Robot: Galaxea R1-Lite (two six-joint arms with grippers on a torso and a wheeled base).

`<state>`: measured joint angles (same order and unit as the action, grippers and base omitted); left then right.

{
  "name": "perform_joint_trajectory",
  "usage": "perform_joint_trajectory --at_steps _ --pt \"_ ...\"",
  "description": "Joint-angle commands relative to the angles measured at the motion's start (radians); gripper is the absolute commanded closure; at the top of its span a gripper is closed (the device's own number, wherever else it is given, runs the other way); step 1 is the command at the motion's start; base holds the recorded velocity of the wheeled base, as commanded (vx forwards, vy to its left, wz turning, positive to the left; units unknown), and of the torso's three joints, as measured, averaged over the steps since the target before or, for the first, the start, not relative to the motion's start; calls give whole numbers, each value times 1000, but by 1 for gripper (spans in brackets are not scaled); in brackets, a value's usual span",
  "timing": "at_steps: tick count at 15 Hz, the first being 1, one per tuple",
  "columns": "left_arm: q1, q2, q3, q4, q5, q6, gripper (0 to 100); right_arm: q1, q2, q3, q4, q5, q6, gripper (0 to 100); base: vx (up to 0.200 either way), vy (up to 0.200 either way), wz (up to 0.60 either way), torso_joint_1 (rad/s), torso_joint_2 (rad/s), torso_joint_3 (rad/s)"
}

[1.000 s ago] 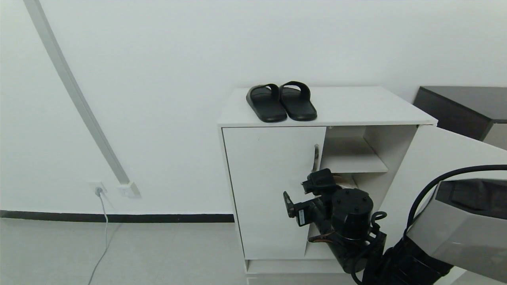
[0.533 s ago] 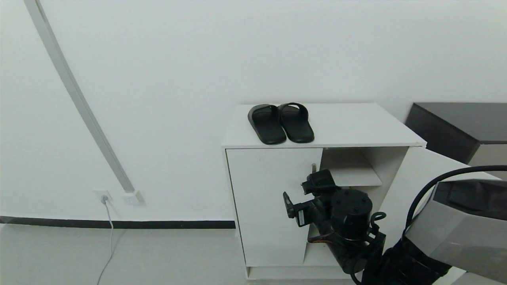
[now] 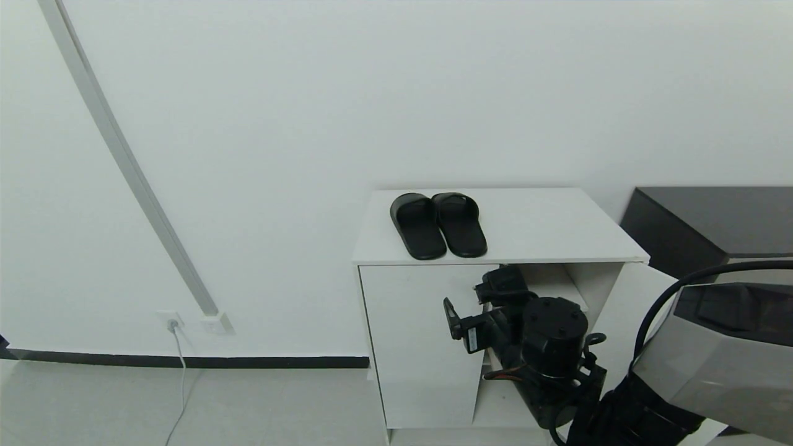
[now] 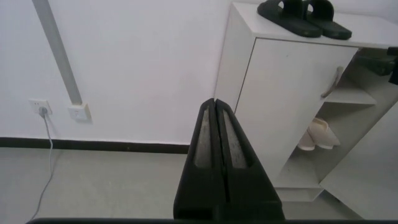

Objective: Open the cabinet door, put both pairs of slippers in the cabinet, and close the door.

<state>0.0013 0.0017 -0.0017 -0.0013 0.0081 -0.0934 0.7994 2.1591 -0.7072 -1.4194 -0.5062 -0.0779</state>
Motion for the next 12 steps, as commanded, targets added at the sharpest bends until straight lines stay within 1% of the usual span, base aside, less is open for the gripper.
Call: perform_joint_trajectory --at_steps 1,3,5,7,8,9,10,11,12 --pt "0 0 0 0 0 3 100 -2 1 5 -6 5 -6 0 0 0 0 222 -471 -261" --pt "0 0 0 0 0 3 100 -3 -1 3 -44 11 -37 0 0 0 0 190 -422 -239" --pt "0 0 0 1 0 3 100 -28 16 -5 -59 52 -71 0 0 0 0 59 -127 -71" --pt "0 0 0 0 0 3 100 -39 16 -87 -7 81 -76 0 0 0 0 0 0 0" --pt "0 0 0 0 0 3 100 -39 8 -159 89 84 -72 0 0 0 0 0 0 0" --pt "0 0 0 0 0 3 100 -39 -5 -199 155 84 -62 0 0 0 0 0 0 0" --pt "0 0 0 0 0 3 100 -39 -41 -313 361 84 -2 0 0 0 0 0 0 0" --pt "0 0 0 0 0 3 100 -35 -50 -362 438 81 29 0 0 0 0 0 0 0" --pt "0 0 0 0 0 4 100 -32 -68 -482 611 52 104 0 0 0 0 0 0 0"
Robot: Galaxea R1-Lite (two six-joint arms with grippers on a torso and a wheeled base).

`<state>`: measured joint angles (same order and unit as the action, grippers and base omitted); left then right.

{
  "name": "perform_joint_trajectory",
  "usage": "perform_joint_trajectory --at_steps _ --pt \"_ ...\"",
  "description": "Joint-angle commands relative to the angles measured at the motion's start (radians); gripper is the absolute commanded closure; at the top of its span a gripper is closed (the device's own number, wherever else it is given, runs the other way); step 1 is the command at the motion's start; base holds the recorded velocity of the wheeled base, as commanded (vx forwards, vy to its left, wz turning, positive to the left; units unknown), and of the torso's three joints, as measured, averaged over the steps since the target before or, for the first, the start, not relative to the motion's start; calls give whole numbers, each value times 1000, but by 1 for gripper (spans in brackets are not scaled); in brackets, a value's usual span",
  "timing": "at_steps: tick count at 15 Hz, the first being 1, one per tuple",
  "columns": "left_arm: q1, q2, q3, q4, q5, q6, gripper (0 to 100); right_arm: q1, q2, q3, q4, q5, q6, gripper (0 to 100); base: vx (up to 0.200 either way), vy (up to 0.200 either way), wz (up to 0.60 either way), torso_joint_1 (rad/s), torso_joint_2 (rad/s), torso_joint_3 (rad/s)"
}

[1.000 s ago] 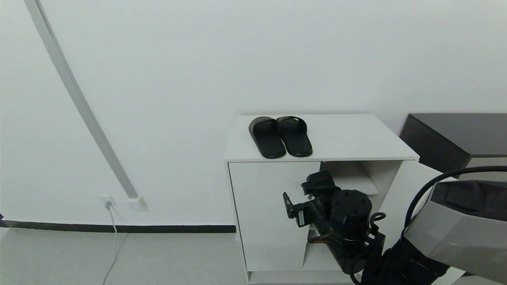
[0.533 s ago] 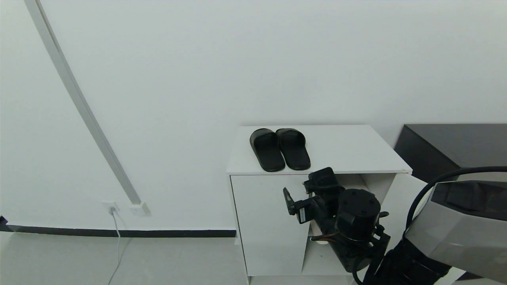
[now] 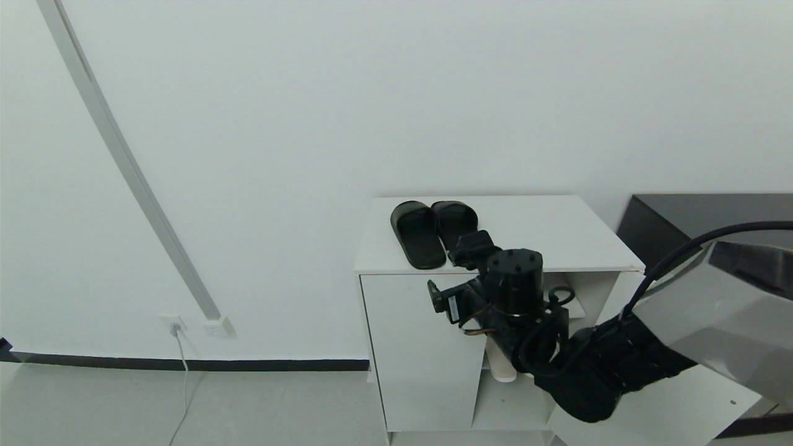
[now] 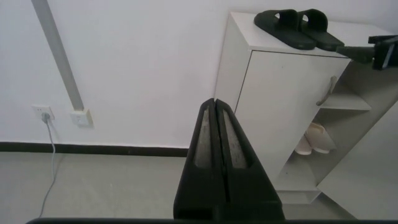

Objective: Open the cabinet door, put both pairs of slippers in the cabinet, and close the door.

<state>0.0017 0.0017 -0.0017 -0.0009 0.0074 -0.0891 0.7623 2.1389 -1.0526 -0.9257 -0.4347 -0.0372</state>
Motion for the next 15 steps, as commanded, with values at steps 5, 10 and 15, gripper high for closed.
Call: perform_joint_trajectory --at_steps 5,10,15 --pt "0 0 0 -1 0 2 100 5 -47 -253 306 -65 154 0 0 0 0 0 0 0" --pt "0 0 0 1 -3 0 100 5 -16 -233 300 -65 163 0 40 0 0 0 0 0" --pt "0 0 0 1 -3 0 100 5 19 -228 289 -67 163 0 200 0 0 2 2 0"
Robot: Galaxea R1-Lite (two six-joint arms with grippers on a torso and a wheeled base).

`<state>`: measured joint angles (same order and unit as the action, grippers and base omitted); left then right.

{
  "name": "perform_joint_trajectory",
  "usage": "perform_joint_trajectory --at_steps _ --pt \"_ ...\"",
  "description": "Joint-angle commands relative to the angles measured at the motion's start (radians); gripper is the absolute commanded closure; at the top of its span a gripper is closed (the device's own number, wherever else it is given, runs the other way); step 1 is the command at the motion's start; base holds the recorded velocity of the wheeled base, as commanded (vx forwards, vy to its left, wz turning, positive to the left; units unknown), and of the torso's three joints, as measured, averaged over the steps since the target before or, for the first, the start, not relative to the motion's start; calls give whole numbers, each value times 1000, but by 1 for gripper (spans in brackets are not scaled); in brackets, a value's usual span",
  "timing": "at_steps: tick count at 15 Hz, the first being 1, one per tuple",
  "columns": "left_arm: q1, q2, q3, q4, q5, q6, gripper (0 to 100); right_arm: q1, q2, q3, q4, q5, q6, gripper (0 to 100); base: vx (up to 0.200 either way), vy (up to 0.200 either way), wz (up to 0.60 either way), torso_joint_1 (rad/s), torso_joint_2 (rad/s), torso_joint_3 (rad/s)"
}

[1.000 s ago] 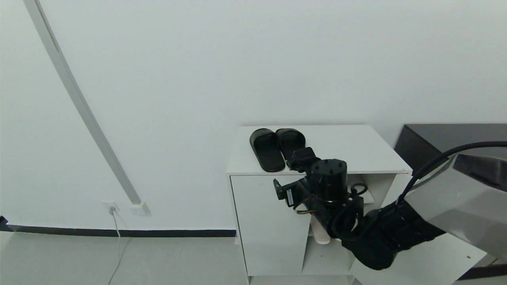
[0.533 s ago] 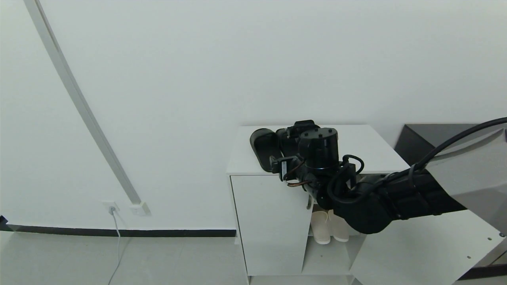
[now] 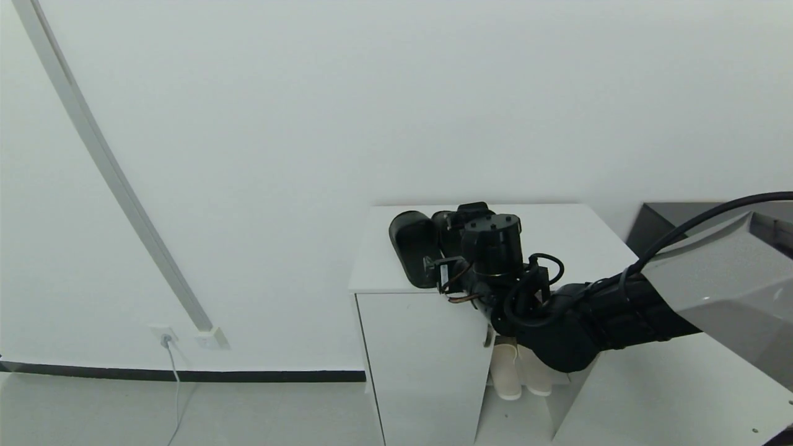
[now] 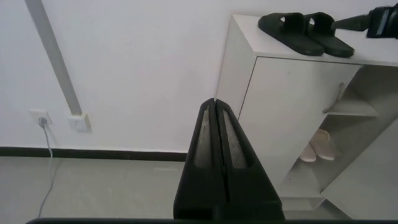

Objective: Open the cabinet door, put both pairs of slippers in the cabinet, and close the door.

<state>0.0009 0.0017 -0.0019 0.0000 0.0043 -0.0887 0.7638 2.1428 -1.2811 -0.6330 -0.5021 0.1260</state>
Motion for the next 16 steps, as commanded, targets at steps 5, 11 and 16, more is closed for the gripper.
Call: perform_joint_trajectory --at_steps 5,11,16 --pt "1 0 0 0 2 0 100 3 43 58 -113 -1 -6 0 160 0 0 3 3 3" --pt "1 0 0 -2 2 0 100 -5 51 78 -134 53 -8 0 0 0 0 0 0 0" --pt "1 0 0 -2 2 0 100 -46 108 0 -128 79 -31 0 0 0 0 0 0 0"
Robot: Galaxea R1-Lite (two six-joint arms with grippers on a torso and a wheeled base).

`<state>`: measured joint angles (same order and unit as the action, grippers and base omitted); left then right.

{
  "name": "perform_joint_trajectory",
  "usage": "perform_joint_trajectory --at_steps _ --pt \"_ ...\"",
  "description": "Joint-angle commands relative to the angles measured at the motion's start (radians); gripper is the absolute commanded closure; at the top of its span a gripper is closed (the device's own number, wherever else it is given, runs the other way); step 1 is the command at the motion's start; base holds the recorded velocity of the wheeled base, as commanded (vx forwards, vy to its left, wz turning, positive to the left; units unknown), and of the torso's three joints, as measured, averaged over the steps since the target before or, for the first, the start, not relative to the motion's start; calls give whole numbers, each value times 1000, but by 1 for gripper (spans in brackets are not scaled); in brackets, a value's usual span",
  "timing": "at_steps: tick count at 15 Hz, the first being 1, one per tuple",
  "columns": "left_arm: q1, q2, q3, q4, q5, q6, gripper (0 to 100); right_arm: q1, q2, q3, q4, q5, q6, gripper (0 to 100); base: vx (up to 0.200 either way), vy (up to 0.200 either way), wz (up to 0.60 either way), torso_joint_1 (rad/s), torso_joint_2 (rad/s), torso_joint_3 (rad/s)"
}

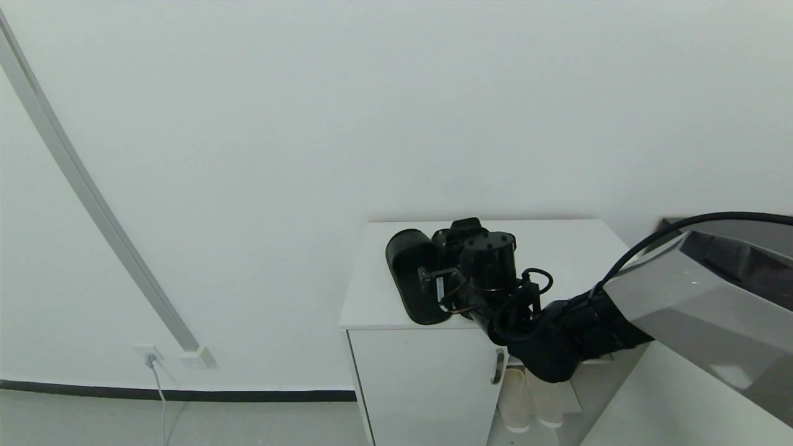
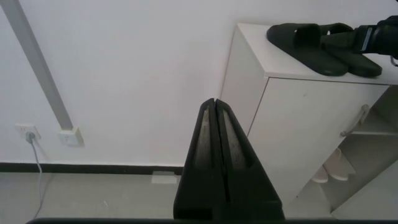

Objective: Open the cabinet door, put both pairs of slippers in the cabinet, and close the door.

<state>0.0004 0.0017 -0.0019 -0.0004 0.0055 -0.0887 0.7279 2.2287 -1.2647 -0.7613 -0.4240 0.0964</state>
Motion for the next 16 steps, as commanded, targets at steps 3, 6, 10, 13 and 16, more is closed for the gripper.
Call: perform_joint_trajectory --at_steps 3,6,10,13,16 --pt "1 0 0 -1 1 0 100 -21 46 -70 36 28 -1 0 0 0 0 0 0 0" --pt "1 0 0 0 1 0 100 -27 80 -147 69 31 -1 0 0 0 0 0 0 0" --pt "1 0 0 -1 1 0 100 -27 149 -242 105 33 -1 0 0 0 0 0 0 0" --pt "1 0 0 -1 1 0 100 -28 197 -317 120 33 -4 0 0 0 0 0 0 0" --pt "1 0 0 -1 1 0 100 -31 224 -398 157 33 -10 0 0 0 0 0 0 0"
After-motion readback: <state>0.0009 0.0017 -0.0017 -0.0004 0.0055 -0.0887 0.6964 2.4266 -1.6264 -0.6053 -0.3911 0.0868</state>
